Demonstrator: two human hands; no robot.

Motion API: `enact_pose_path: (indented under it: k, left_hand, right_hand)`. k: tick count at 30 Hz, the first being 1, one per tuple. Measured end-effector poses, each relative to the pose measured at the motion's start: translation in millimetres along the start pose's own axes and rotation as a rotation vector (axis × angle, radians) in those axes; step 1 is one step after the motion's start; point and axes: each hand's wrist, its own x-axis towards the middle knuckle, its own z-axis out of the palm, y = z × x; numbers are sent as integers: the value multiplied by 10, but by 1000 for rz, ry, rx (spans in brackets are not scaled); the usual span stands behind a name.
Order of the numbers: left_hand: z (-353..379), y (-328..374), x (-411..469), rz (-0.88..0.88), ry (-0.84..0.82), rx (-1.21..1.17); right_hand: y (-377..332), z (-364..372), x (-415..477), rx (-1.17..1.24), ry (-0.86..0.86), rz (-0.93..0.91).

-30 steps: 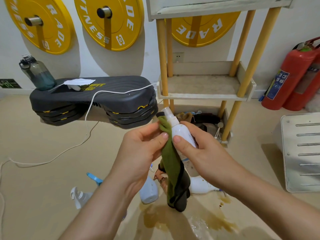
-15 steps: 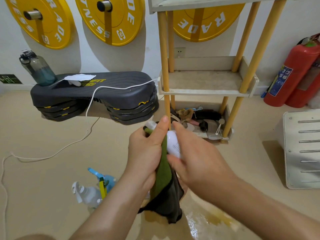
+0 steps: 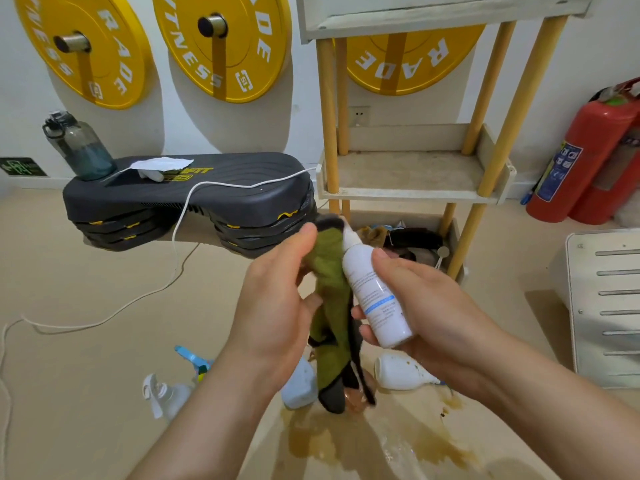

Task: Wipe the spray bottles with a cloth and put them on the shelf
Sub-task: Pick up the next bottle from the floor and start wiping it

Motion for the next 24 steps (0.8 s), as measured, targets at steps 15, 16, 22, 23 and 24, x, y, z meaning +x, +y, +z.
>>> enact_pose_path:
  k: [15, 16, 22, 23, 24]
  left_hand:
    - [116, -181, -9, 78, 198, 292]
    - [129, -194, -21, -5, 191, 281]
    - [180, -174, -132, -196, 18, 58]
    - [178, -183, -127, -199, 25, 6]
    - [183, -181, -125, -205, 51, -45]
  right_hand:
    - [391, 88, -58, -764, 172, -752]
    - [407, 97, -62, -827, 184, -764]
    - [441, 95, -63, -1033, 162, -769]
    - [457, 110, -79, -1009, 149, -762]
    - [482, 132, -85, -923, 143, -741]
